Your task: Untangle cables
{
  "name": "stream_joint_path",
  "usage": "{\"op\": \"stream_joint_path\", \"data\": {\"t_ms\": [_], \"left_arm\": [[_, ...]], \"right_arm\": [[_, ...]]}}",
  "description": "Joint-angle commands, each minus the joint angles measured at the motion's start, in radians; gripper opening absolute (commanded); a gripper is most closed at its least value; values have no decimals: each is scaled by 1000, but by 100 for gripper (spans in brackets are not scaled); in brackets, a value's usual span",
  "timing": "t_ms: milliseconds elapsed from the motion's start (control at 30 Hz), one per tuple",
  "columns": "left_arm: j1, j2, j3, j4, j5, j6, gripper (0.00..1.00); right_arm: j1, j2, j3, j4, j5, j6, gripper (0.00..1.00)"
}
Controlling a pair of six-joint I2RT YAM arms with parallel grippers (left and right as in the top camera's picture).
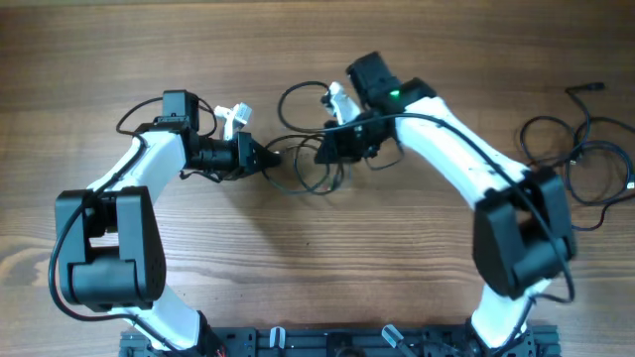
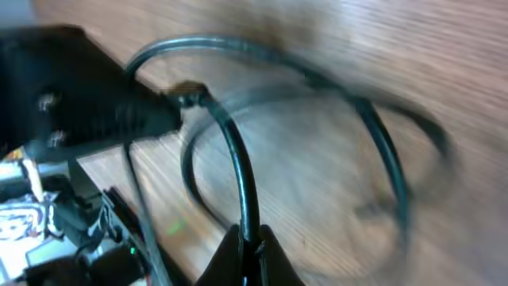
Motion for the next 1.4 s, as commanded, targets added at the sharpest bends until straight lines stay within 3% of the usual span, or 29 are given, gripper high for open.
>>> {"op": "stream_joint_path", "data": {"t_ms": [0, 67, 167, 233, 267, 300, 333, 400, 433, 533, 633, 767, 833, 900, 1000, 1133, 1233, 1367], "left_arm": [[-2, -11, -4, 38, -186, -188, 4], [-2, -11, -4, 55, -311, -339, 4], [-2, -11, -4, 53, -340, -365, 4], [-2, -11, -4, 36, -340, -364, 11], [-4, -11, -5, 25, -340, -364, 23], [-10, -11, -5, 19, -340, -358, 47], [-18, -11, -5, 18, -346, -356, 60], [-33, -11, -5, 19, -371, -356, 81], [-45, -11, -5, 23, -388, -352, 83], [-82, -11, -5, 54, -391, -330, 84], [-100, -11, -5, 100, -393, -364, 84], [-99, -11, -5, 144, -388, -438, 86], [-108, -10, -5, 147, -392, -400, 86], [-108, -9, -5, 142, -391, -379, 86], [-105, -9, -5, 149, -229, -345, 86], [-103, -9, -4, 146, -47, -327, 86], [-69, -9, -4, 142, 132, -330, 85], [-57, -9, -4, 139, 144, -330, 80]], "right_arm": [[-24, -101, 21, -65, 251, -1, 4], [-24, -100, 19, -103, 468, 3, 4], [-36, -100, 19, -80, 480, 31, 4], [-40, -100, 19, -40, 380, 25, 4], [-40, -100, 19, -8, 314, 24, 4], [-39, -100, 19, 15, 283, 25, 4], [-40, -100, 19, 24, 267, 28, 4], [-39, -99, 18, 17, 266, 26, 4], [-39, -99, 17, -7, 266, 24, 4], [-39, -99, 16, -76, 258, -56, 4], [-39, -99, 16, -133, -35, -274, 4], [-34, -93, 4, -182, -95, -307, 4], [-29, -93, -3, -219, -232, -459, 4], [-29, -93, -3, -228, -298, -507, 4], [-30, -93, -3, -222, -440, -592, 4], [-31, -93, -3, -104, -626, -587, 4], [-63, -93, -3, 20, -628, -457, 4], [-107, -93, -3, 136, -633, -323, 4]]}}
